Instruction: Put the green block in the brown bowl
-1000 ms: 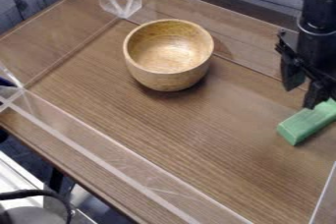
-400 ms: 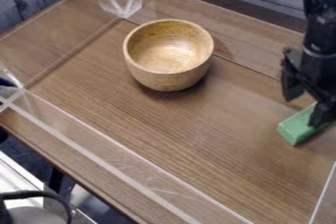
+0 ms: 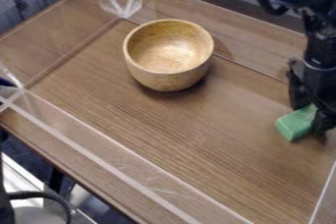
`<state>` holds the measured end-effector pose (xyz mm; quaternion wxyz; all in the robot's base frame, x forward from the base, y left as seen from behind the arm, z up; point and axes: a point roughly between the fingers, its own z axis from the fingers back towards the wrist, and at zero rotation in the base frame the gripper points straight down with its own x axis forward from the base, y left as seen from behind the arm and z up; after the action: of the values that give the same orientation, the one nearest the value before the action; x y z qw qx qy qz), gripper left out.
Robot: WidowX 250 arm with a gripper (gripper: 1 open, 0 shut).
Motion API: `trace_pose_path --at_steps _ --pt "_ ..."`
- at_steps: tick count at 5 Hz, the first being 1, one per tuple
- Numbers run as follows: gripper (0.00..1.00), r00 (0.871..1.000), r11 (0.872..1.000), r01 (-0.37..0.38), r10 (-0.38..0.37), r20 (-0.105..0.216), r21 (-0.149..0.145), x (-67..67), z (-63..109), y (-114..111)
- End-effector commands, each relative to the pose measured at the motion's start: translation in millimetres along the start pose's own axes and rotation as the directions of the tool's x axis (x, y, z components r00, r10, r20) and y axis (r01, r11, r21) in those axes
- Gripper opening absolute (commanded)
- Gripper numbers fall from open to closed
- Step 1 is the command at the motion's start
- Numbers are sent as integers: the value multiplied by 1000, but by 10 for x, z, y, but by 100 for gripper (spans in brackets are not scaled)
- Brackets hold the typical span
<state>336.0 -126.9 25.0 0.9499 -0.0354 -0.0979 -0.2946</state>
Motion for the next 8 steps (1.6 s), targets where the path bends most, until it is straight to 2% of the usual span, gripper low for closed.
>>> trace_pose_path --at_steps 1,2,3,4,5,6,8 --pt "0 993 1000 -12 13 114 -10 105 310 88" --pt "0 980 999 -19 26 197 -33 56 619 159" --pt "0 980 999 -36 41 196 -29 -211 962 485" --pt "0 981 996 -81 85 176 -29 -523 1140 859" --pt "0 974 991 -137 135 179 -1 -755 1267 1175" --pt "0 978 996 -85 85 190 -6 -458 1168 880" --pt "0 986 999 -41 40 162 2 117 768 230"
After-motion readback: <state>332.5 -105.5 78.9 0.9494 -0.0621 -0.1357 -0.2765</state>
